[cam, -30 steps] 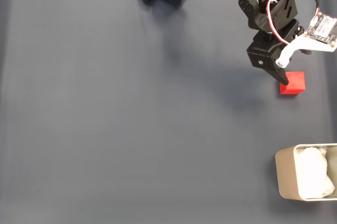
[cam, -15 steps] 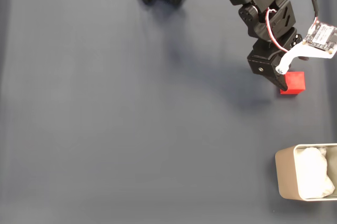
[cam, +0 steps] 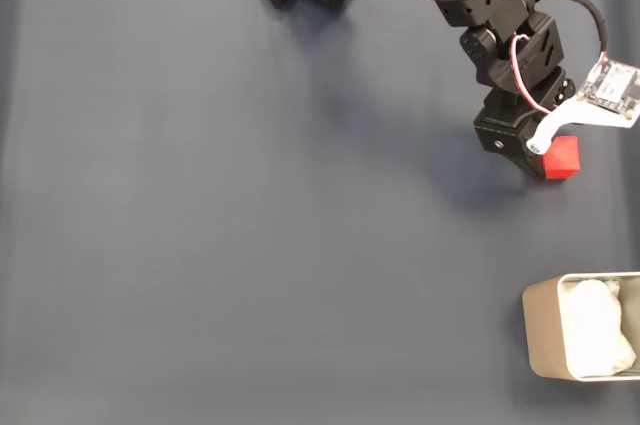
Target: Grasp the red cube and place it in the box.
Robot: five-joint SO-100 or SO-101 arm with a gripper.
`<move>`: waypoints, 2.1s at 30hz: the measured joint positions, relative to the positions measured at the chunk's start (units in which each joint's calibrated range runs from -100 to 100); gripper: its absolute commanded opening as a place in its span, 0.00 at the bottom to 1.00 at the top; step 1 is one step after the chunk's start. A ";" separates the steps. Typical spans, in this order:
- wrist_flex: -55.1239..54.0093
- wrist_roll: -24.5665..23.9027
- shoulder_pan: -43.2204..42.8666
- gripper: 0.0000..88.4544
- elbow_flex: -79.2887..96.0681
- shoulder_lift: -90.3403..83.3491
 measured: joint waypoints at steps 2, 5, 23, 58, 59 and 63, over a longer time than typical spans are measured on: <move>-0.24 0.00 0.00 0.36 -0.63 0.35; -0.24 0.00 0.00 0.36 -1.99 1.30; 1.03 -0.34 -2.74 0.36 -4.70 2.69; 5.73 0.54 -3.64 0.34 0.00 -2.69; 5.73 0.63 -3.64 0.34 0.27 -3.04; 5.73 0.83 -3.56 0.34 0.27 -3.13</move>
